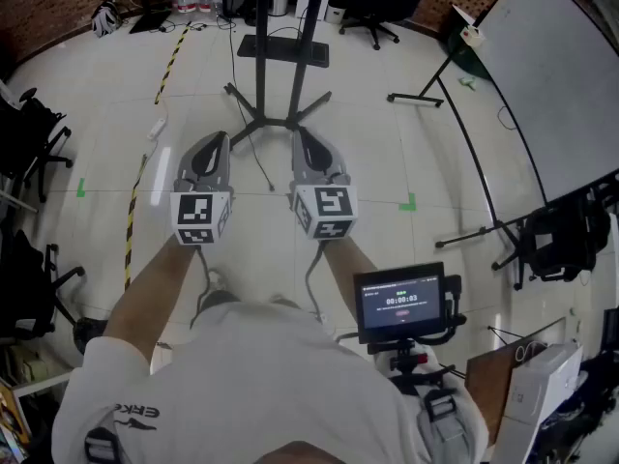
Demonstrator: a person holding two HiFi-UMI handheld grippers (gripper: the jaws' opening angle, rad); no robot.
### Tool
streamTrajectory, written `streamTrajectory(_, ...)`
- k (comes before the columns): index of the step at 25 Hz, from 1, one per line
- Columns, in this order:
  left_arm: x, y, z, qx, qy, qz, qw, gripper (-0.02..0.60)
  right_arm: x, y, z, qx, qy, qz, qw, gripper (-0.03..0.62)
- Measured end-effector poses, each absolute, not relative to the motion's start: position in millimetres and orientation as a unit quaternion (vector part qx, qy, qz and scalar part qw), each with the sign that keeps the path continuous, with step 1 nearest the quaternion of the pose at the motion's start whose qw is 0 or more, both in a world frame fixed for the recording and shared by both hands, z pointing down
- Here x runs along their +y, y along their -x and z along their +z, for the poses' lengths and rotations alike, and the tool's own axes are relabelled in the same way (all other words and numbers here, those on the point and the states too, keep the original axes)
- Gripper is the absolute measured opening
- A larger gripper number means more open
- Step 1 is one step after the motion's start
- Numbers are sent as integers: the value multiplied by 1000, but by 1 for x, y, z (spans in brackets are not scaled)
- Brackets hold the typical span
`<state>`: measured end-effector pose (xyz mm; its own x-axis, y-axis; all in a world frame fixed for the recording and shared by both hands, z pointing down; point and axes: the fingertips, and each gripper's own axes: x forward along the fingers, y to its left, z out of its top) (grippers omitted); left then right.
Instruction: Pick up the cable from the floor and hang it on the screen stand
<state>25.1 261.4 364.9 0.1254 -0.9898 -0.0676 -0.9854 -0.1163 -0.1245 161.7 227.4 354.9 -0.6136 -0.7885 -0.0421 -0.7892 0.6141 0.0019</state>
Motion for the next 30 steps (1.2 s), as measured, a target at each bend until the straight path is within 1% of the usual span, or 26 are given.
streamTrajectory(5,243,7,371,666,744,-11,62,2,209,-128,360,900,436,11,11,14)
streamTrajectory(9,213,48,378,663,746,-5,64,2,183,-86,366,900,436,19,0,15)
streamTrajectory(13,173,103,380,657,751,3,62,2,144,-35,372,893,450,21,-11,14)
streamTrajectory(18,124,187,376,647,760,7,53,2,105,45,367,885,465,21,-18,15)
streamTrajectory(24,75,259,383,630,775,-2,45,2,64,118,368,872,489,25,-22,14)
streamTrajectory(30,40,293,397,623,782,-6,30,2,36,157,380,868,494,22,-42,15)
